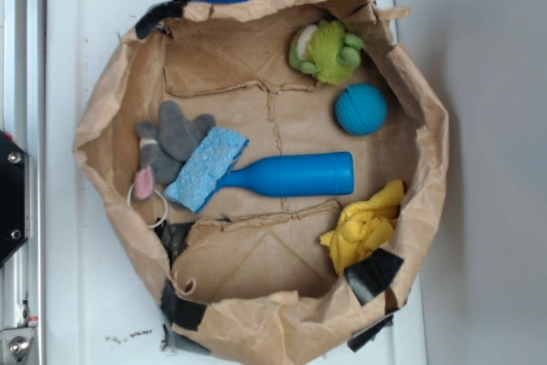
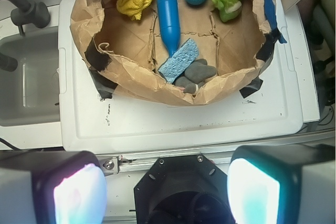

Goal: Grab the yellow cloth.

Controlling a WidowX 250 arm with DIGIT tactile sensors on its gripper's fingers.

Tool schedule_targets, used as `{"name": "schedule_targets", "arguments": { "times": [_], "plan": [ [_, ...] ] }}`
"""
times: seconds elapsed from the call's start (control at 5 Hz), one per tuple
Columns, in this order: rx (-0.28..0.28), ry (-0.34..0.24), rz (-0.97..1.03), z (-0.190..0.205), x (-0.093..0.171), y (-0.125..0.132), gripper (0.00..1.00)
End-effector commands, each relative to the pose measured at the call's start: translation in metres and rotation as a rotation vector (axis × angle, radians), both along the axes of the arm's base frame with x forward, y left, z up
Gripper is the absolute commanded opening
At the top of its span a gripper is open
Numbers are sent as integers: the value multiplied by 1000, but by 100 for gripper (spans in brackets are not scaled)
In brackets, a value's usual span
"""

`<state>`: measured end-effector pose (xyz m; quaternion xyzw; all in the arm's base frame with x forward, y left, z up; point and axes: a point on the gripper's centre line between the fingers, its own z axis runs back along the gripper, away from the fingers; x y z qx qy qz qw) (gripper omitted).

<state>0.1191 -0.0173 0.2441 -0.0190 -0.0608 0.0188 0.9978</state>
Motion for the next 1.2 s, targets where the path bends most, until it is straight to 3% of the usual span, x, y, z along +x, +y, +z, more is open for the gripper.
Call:
{"name": "schedule_targets", "arguments": {
  "times": [0.0, 0.2, 0.6, 0.8, 1.0],
  "plan": [
    [0, 0, 0, 0, 0, 0, 100],
    [0, -67, -4, 4, 33, -4, 100],
    [3, -114, -38, -7, 93, -1, 100],
    [32, -119, -224, -19, 119, -8, 100],
    [-7, -129, -472, -33, 124, -24, 100]
  ]
}}
